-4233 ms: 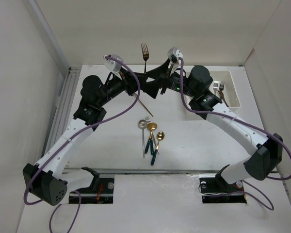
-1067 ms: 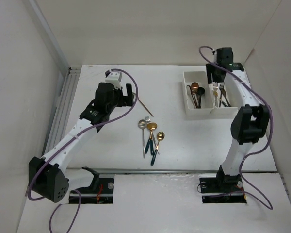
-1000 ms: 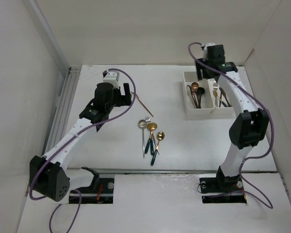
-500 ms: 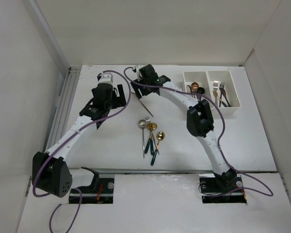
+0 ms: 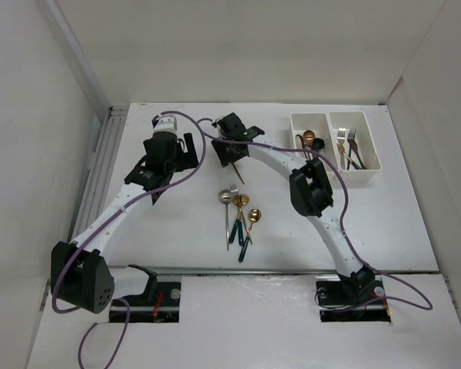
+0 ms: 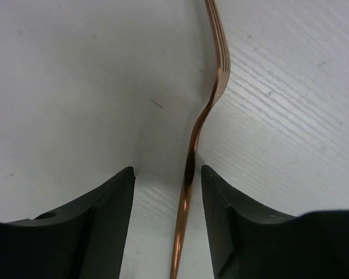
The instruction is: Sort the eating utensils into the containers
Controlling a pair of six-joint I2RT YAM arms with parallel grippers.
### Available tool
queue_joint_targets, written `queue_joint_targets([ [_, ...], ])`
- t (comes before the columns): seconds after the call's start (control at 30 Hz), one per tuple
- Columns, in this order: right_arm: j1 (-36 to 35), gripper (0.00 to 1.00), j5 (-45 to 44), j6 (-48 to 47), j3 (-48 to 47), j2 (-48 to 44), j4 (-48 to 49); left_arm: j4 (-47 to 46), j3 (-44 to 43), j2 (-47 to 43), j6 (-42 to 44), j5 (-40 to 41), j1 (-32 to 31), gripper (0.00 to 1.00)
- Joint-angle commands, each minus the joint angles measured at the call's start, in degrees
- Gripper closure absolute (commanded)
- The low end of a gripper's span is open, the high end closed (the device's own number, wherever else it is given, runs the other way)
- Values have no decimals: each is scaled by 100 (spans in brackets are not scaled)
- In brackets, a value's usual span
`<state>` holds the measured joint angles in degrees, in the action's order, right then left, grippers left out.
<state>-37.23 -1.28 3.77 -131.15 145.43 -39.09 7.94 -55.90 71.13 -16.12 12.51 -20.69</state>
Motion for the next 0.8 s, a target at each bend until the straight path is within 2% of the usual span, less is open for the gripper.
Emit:
queue_joint_targets([
  [0.0,-82,46,-127,89,55,-120,-362,-214,-9,-117,47,137,74,17],
  [0.13,-82,63,-127,229,55,-120,-415,-214,-9,-117,47,137,74,18],
  [0.17,-30,71,-127,229,55,-50,-415,-214,-9,-117,47,137,74,18],
  [0.3,23,91,-249,291,-208,214,-792,-267,-9,-117,47,137,74,20],
  [0.47,23,89,-382,344,-209,267,-899,-267,-9,-170,47,137,74,20],
  [0.6,23,80,-566,344,-147,267,-1021,-267,-9,-170,47,137,74,20],
  [0.77,23,76,-566,344,-147,267,-1144,-267,-9,-170,47,85,74,20],
])
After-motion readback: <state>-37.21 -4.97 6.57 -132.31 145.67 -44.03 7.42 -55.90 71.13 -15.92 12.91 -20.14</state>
